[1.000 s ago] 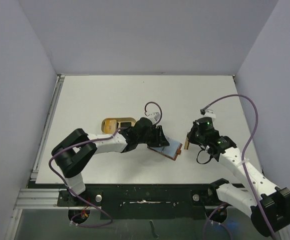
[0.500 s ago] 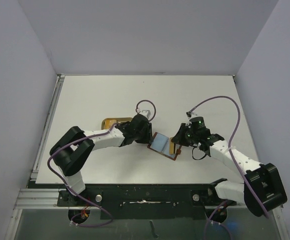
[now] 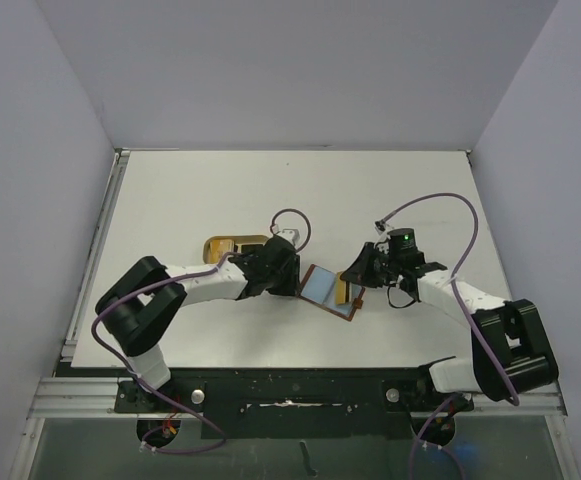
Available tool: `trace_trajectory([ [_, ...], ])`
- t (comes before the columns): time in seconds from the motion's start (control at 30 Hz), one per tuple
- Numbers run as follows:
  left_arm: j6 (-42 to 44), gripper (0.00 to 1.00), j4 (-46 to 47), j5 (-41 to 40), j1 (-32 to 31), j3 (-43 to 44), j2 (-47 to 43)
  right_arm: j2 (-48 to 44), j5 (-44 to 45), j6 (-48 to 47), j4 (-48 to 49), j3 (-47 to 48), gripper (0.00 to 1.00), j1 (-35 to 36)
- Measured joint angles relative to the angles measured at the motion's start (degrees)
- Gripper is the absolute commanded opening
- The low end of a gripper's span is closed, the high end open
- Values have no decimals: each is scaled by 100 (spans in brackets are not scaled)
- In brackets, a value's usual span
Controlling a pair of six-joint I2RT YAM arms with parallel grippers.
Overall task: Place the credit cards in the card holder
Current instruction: Turn over the card slot in the card holder, then insert the credit card into the card holder.
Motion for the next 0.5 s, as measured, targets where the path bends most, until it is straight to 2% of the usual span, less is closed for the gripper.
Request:
trace_trajectory([
  [0.3, -345, 24, 273, 264, -468, -326, -164, 431, -254, 212, 350, -37, 3, -31],
  [0.5, -586, 26, 367, 518, -518, -544, -348, 450, -271, 236, 393, -72, 3, -136],
])
